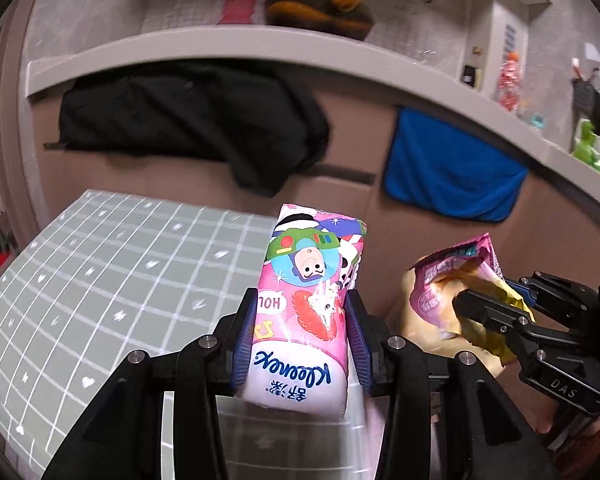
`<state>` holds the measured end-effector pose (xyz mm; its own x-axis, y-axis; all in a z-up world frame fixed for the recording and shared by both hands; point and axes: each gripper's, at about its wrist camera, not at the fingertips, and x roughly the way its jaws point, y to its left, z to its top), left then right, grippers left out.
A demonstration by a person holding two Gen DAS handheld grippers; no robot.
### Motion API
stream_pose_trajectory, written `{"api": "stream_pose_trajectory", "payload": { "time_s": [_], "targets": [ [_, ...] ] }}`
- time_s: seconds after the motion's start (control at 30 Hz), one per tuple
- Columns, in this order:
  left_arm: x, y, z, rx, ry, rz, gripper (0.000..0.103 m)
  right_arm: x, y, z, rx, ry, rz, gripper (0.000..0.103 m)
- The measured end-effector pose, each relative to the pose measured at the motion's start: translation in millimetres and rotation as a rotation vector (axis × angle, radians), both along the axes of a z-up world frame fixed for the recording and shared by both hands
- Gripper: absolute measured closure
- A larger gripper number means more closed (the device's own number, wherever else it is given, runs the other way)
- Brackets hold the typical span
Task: Collect trash
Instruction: 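Carry the Kleenex pack with the left gripper while the right gripper carries the wrapper to the bin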
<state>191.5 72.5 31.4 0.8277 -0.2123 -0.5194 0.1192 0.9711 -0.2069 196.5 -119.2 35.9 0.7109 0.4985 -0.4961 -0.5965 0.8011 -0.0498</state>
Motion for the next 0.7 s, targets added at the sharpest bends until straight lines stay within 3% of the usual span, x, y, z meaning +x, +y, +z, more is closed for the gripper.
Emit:
{"api": "stream_pose_trajectory", "payload": {
  "time_s": [0.33, 0.57, 0.7],
  "targets": [
    [-10.9, -97.6, 66.8, 0.014, -0.189, -0.137, 0.060, -25.5, -102.4, 52.9, 0.101, -0.139, -0.247, 0.079],
    [-1.8, -153.5, 77.3, -0.030, -0.223, -0.224, 0.060, -34.3, -164.8, 66.3, 0.154, -0.188, -0.399, 0.079],
    [11.6, -177.2, 67.3, -0.043, -0.188, -0.243, 0.060, -30.1, -188.0, 62.0, 0.183, -0.183, -0.459, 0.079]
  ]
}}
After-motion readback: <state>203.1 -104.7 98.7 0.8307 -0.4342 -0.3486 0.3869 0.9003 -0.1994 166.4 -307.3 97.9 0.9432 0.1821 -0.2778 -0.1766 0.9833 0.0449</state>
